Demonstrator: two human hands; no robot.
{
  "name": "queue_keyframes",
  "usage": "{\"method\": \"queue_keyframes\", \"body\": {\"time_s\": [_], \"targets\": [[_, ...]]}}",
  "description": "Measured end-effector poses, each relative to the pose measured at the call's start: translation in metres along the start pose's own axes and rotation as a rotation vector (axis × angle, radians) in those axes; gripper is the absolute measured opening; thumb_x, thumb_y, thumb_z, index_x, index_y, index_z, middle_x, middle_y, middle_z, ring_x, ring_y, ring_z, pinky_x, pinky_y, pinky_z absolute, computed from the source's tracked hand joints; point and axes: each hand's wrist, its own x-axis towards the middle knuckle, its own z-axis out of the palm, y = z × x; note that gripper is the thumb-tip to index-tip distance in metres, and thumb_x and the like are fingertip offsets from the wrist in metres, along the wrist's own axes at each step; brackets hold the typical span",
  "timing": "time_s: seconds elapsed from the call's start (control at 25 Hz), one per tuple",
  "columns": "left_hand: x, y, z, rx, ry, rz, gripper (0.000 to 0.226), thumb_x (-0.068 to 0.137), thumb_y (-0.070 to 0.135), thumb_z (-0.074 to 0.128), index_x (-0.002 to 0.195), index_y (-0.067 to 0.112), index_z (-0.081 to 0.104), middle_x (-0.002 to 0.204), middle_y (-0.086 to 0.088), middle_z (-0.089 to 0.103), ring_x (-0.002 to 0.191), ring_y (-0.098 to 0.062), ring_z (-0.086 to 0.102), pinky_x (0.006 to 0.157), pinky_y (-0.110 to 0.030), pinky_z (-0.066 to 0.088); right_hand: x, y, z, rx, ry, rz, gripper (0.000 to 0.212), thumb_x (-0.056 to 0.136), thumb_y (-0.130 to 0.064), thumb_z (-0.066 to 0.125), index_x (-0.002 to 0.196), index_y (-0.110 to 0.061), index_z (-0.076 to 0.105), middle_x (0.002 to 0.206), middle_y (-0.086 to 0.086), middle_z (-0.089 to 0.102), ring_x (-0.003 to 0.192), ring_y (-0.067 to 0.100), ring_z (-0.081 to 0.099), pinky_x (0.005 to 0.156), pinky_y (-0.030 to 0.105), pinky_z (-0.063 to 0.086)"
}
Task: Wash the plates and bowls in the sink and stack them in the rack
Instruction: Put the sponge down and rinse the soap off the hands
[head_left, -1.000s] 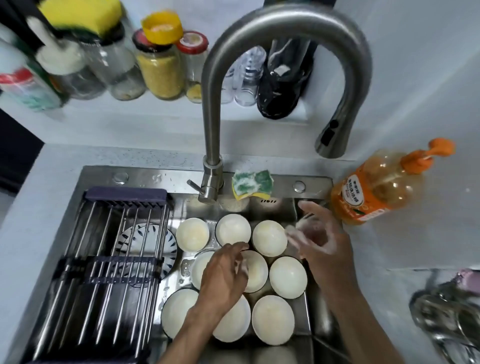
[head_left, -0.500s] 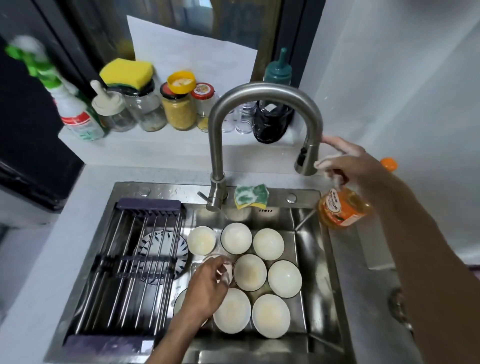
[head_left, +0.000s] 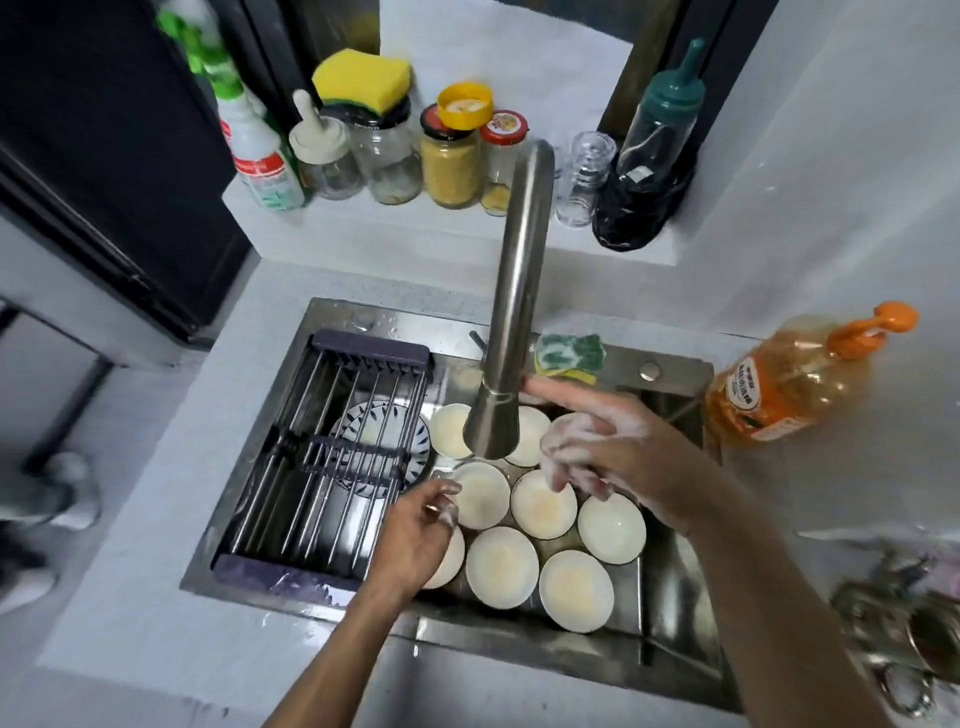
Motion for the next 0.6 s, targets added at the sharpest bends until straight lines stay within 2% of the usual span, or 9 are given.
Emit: {"method": "queue_keyframes", "body": {"time_s": [0.08, 0.16, 0.24, 0.28, 0.36, 0.4, 0.48, 0.56, 0.6], "targets": [[0.001, -0.002, -0.012, 0.003, 0.015, 0.0, 0.029, 0.092, -0.008, 0.056, 0.099, 0.018, 0.068, 0.081, 0.005, 0.063, 0.07, -0.004, 0.055, 0.06, -0.005, 0.042, 0.009, 0.006, 0.005, 0.062, 0.029, -0.011, 0.061, 0.081, -0.011, 0.059, 0.139, -0.027, 0.053, 0.069, 0.011, 0.065, 0.06, 0.027, 0.044, 0.054, 0.035, 0.034], [0.004, -0.005, -0.022, -0.01, 0.021, -0.01, 0.025, 0.092, -0.005, 0.057, 0.102, 0.015, 0.069, 0.082, 0.008, 0.064, 0.073, -0.006, 0.056, 0.062, -0.004, 0.042, 0.024, 0.019, 0.004, 0.187, 0.171, 0.066, 0.056, 0.081, -0.011, 0.06, 0.137, -0.019, 0.056, 0.075, 0.016, 0.064, 0.054, 0.022, 0.042, 0.049, 0.03, 0.033], [0.007, -0.011, -0.028, -0.015, 0.026, -0.034, 0.022, 0.093, -0.004, 0.057, 0.104, 0.012, 0.068, 0.085, 0.009, 0.064, 0.075, -0.002, 0.056, 0.063, -0.003, 0.042, 0.055, 0.033, 0.0, 0.099, 0.27, 0.16, 0.052, 0.091, -0.01, 0.061, 0.142, -0.017, 0.05, 0.077, 0.008, 0.068, 0.053, 0.015, 0.046, 0.047, 0.025, 0.036], [0.006, -0.013, -0.03, -0.004, 0.023, -0.041, 0.023, 0.093, -0.003, 0.057, 0.105, 0.013, 0.068, 0.088, 0.009, 0.064, 0.076, 0.0, 0.056, 0.063, -0.003, 0.042, 0.076, 0.039, 0.001, -0.012, 0.258, 0.188, 0.052, 0.095, -0.011, 0.058, 0.145, -0.017, 0.045, 0.079, 0.004, 0.068, 0.055, 0.015, 0.051, 0.049, 0.026, 0.041], [0.006, -0.022, -0.032, 0.029, 0.016, -0.037, 0.026, 0.093, -0.001, 0.056, 0.107, 0.018, 0.068, 0.096, 0.007, 0.064, 0.082, -0.001, 0.057, 0.067, -0.009, 0.045, 0.107, 0.039, 0.007, -0.179, 0.171, 0.241, 0.057, 0.095, -0.016, 0.055, 0.149, -0.019, 0.036, 0.089, 0.006, 0.067, 0.069, 0.027, 0.06, 0.064, 0.039, 0.052], [0.006, -0.026, -0.032, 0.029, 0.015, -0.045, 0.027, 0.093, -0.002, 0.056, 0.106, 0.018, 0.068, 0.097, 0.007, 0.064, 0.083, -0.001, 0.057, 0.068, -0.009, 0.046, 0.119, 0.039, 0.009, -0.214, 0.133, 0.258, 0.062, 0.093, -0.019, 0.054, 0.151, -0.021, 0.032, 0.095, 0.01, 0.065, 0.076, 0.034, 0.06, 0.072, 0.045, 0.052], [0.006, -0.032, -0.028, 0.009, 0.018, -0.071, 0.027, 0.093, -0.003, 0.055, 0.105, 0.017, 0.069, 0.092, 0.007, 0.064, 0.077, 0.002, 0.056, 0.065, -0.005, 0.045, 0.139, 0.04, 0.017, -0.221, 0.126, 0.256, 0.058, 0.097, -0.009, 0.049, 0.152, -0.012, 0.029, 0.089, 0.008, 0.057, 0.081, 0.03, 0.055, 0.079, 0.046, 0.044], [0.007, -0.034, -0.023, 0.025, 0.015, -0.068, 0.027, 0.093, -0.004, 0.055, 0.104, 0.016, 0.07, 0.084, 0.007, 0.063, 0.067, 0.004, 0.055, 0.062, -0.005, 0.044, 0.14, 0.04, 0.018, -0.245, 0.15, 0.245, 0.041, 0.103, 0.002, 0.035, 0.143, 0.0, 0.037, 0.08, 0.003, 0.048, 0.074, 0.024, 0.049, 0.08, 0.042, 0.038], [0.008, -0.034, -0.021, 0.034, 0.005, -0.062, 0.028, 0.092, -0.004, 0.054, 0.104, 0.016, 0.071, 0.082, 0.007, 0.063, 0.066, 0.005, 0.055, 0.063, -0.006, 0.044, 0.133, 0.042, 0.019, -0.265, 0.133, 0.231, 0.033, 0.103, 0.003, 0.033, 0.135, -0.001, 0.045, 0.081, 0.006, 0.048, 0.073, 0.024, 0.048, 0.078, 0.039, 0.038]]}}
